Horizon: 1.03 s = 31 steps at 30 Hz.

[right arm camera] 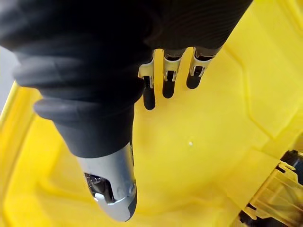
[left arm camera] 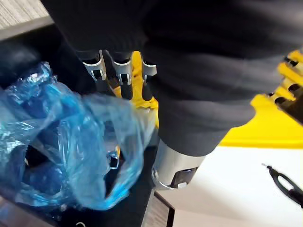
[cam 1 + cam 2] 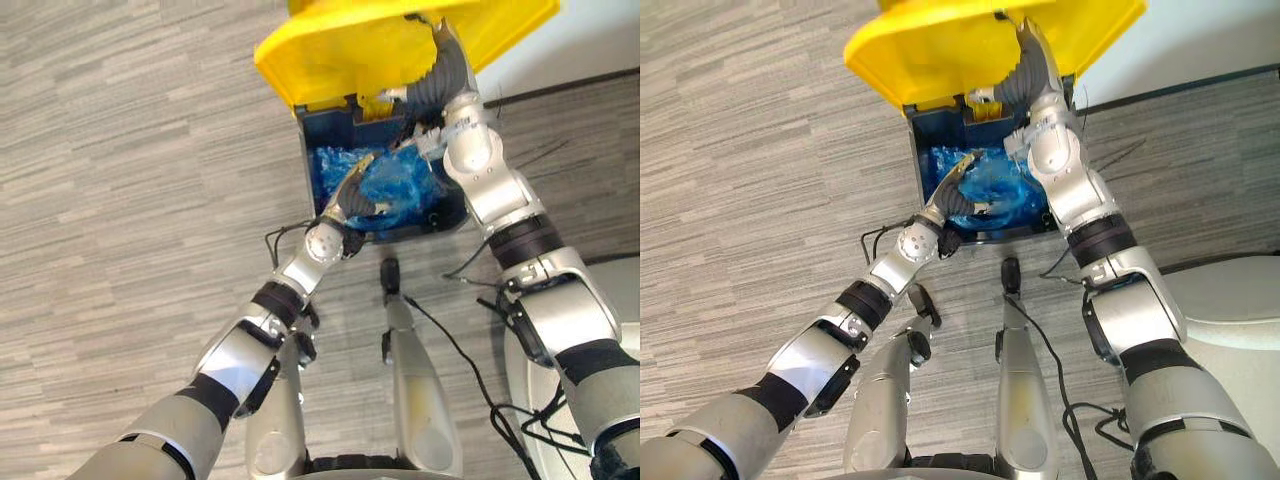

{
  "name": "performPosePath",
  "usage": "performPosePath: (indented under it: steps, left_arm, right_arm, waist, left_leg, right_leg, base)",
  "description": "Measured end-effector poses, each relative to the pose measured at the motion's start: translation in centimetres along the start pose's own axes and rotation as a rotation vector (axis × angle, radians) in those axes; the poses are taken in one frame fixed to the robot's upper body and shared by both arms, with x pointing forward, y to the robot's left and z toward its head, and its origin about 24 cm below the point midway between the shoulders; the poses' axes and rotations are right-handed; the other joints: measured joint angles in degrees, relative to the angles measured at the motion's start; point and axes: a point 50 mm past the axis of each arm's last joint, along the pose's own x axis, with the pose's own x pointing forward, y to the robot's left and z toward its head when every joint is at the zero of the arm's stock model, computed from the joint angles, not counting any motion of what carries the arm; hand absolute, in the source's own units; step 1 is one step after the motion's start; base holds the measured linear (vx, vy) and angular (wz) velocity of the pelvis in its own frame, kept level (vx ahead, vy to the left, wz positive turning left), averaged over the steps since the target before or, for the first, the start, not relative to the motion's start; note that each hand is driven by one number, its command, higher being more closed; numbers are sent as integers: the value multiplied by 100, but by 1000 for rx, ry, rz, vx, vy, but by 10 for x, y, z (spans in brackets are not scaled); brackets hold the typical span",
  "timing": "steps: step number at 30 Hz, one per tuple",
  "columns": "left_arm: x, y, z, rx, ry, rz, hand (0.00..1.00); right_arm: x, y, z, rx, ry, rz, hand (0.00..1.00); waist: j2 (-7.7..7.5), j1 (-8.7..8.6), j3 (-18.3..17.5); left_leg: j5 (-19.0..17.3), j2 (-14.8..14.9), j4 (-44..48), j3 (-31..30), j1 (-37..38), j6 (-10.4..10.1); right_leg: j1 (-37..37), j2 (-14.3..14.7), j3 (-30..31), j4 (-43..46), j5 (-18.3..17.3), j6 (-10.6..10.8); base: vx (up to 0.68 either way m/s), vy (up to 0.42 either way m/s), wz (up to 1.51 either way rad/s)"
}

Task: Gather rubbish on tea table into small bin, then transfer packed bag to large trash can.

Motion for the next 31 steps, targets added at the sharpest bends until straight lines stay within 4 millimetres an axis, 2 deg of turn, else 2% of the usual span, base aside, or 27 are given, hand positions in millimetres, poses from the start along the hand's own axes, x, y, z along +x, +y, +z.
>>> performPosePath:
  steps: [1, 2, 4, 5, 6, 7, 9, 10, 11, 12, 13, 14, 15, 16, 17, 18, 19, 20, 22, 25, 27, 29, 30, 31]
  left_arm:
    - [-12, 4, -16, -18, 40, 19, 0]
    - [-16, 5, -19, -22, 50, 24, 0]
    - [-47, 16, -51, -61, 134, 77, 0]
    - [-56, 20, -59, -69, 159, 93, 0]
    - [-87, 31, -88, -109, 265, 161, 0]
    - [-90, 32, -91, -113, 276, 168, 0]
    - [-119, 44, -114, -151, 377, 229, 0]
    - [-135, 49, -125, -172, 429, 259, 0]
    - [-155, 52, -137, -196, 490, 289, 0]
    - [-165, 54, -143, -200, 522, 304, 0]
    - [-188, 54, -154, -208, 592, 314, 0]
    - [-206, 52, -161, -211, 641, 318, 0]
    - [-231, 51, -169, -224, 711, 336, 0]
    - [-244, 48, -173, -237, 750, 350, 0]
    - [-264, 43, -178, -252, 811, 362, 0]
    - [-274, 38, -180, -261, 844, 361, 0]
    - [-279, 32, -185, -274, 884, 351, 0]
    - [-283, 24, -187, -297, 912, 346, 0]
    - [-291, 10, -188, -324, 952, 333, 0]
    - [-297, 6, -192, -327, 986, 324, 0]
    - [-301, 4, -193, -330, 1005, 319, 0]
    - [-301, 3, -193, -333, 1008, 315, 0]
    - [-304, 2, -194, -334, 1016, 318, 0]
    - [-307, 2, -194, -337, 1025, 319, 0]
  right_arm:
    - [-16, 3, -19, 15, 58, 10, 0]
    - [-20, 4, -23, 19, 70, 11, 0]
    - [-57, 16, -53, 64, 173, 37, 0]
    - [-67, 19, -59, 79, 198, 45, 0]
    - [-98, 34, -76, 131, 287, 66, 0]
    - [-102, 35, -78, 137, 295, 69, 0]
    - [-135, 53, -93, 185, 396, 109, 0]
    - [-158, 63, -102, 221, 468, 134, 0]
    - [-181, 75, -108, 260, 544, 149, 0]
    - [-190, 81, -111, 279, 576, 168, 0]
    - [-212, 92, -116, 307, 644, 207, 0]
    - [-233, 98, -121, 317, 707, 238, 0]
    - [-257, 104, -127, 314, 775, 280, 0]
    - [-267, 105, -130, 307, 805, 296, 0]
    - [-285, 106, -137, 300, 867, 309, 0]
    - [-300, 104, -141, 290, 915, 311, 0]
    - [-327, 98, -152, 262, 1014, 317, 0]
    - [-342, 94, -158, 243, 1079, 317, 0]
    - [-359, 87, -161, 222, 1137, 313, 0]
    - [-373, 80, -166, 210, 1196, 285, 0]
    - [-375, 75, -169, 190, 1209, 277, 0]
    - [-376, 67, -172, 174, 1222, 255, 0]
    - [-374, 62, -175, 170, 1226, 225, 0]
    - [-375, 58, -176, 166, 1232, 206, 0]
  waist:
    - [-26, 58, -14]
    - [-35, 67, -17]
    - [-167, 70, -87]
    - [-200, 73, -104]
    - [-372, 72, -215]
    - [-386, 70, -229]
    - [-550, 67, -374]
    - [-649, 76, -446]
    - [-671, 115, -516]
    - [-678, 136, -521]
    - [-696, 85, -538]
    - [-746, 94, -627]
    - [-782, 105, -814]
    - [-732, 119, -925]
    - [-663, 249, -1199]
    - [-671, 301, -1347]
    - [-691, 278, -1384]
    - [-560, 311, -1449]
    - [-430, 317, -1563]
    - [-406, 237, -1569]
    - [-368, 231, -1598]
    - [-288, 255, -1616]
    - [-210, 293, -1640]
    - [-158, 295, -1671]
  left_leg:
    - [-25, 0, 15, -15, 150, -11]
    - [-36, 2, 17, -20, 183, -16]
    - [-121, 13, 78, -40, 398, -26]
    - [-163, 26, 118, -36, 444, -23]
    - [-260, 31, 172, 62, 577, -27]
    - [-271, 31, 180, 68, 580, -25]
    - [-380, 44, 298, 125, 582, -35]
    - [-392, 70, 361, 222, 626, 3]
    - [-363, 224, 263, 398, 747, 78]
    - [-369, 247, 265, 421, 834, 71]
    - [-421, 252, 295, 410, 1123, 74]
    - [-511, 234, 385, 413, 1316, 20]
    - [-636, 161, 495, 412, 1447, -76]
    - [-689, 177, 423, 367, 1489, -93]
    - [-654, 171, 32, 275, 1515, -111]
    - [-463, 200, -77, 387, 1497, -145]
    - [-394, 85, -134, 374, 1596, -147]
    - [-296, 149, -247, 362, 1644, -191]
    - [-95, 218, -465, 390, 1719, -226]
    - [29, 216, -467, 323, 1732, -302]
    - [224, 70, -576, -64, 1741, -437]
    - [173, -14, -636, -306, 1780, -396]
    - [71, -91, -651, -460, 1845, -314]
    - [58, -137, -824, -509, 1944, -327]
  right_leg:
    - [148, 1, -8, 9, -31, -3]
    - [182, 2, -13, 12, -40, -6]
    - [414, 3, -26, 44, -125, 30]
    - [470, 10, -17, 44, -125, 26]
    - [559, 4, 58, 35, -128, 28]
    - [562, 3, 65, 35, -128, 28]
    - [566, -1, 138, 36, -126, 31]
    - [570, -5, 187, 63, -137, 12]
    - [424, -42, -24, 660, -441, -43]
    - [199, -110, -260, 1558, -869, -123]
    - [143, -318, -632, 3122, -1545, -332]
    - [258, -448, -793, 3714, -1768, -320]
    - [416, -470, -965, 3690, -1859, -264]
    - [545, -375, -988, 3438, -1868, -249]
    - [932, -169, -926, 2488, -2014, -230]
    - [1027, -215, -1048, 2629, -2334, -294]
    - [1327, -191, -1099, 2194, -2509, -243]
    - [1521, -31, -1090, 1787, -2279, -326]
    - [1665, 130, -1036, 1303, -1987, -355]
    - [1598, 166, -926, 1249, -1877, -390]
    - [1557, 92, -870, 1216, -1815, -370]
    - [1547, 60, -784, 1087, -1698, -360]
    - [1567, 56, -693, 969, -1640, -292]
    - [1611, 58, -657, 854, -1599, -256]
  base:
    - [1, -50, 1]
    - [12, -51, 3]
    - [26, -36, 0]
    - [34, -15, -21]
    - [23, -3, -21]
    - [20, 1, -24]
    - [4, 6, -19]
    - [-8, -30, -30]
    - [-31, -32, -35]
    - [-47, -65, -16]
    - [-34, -53, -5]
    - [-11, -110, -3]
    - [7, -83, -20]
    - [-3, -71, -54]
    - [-24, -55, -71]
    - [-25, -102, -61]
    - [-39, -76, -35]
    - [-16, -38, -18]
    - [-9, -9, -30]
    - [-38, -11, -22]
    - [-53, -15, -16]
    - [-15, 23, -21]
    - [-1, 87, -34]
    - [1, 81, -26]
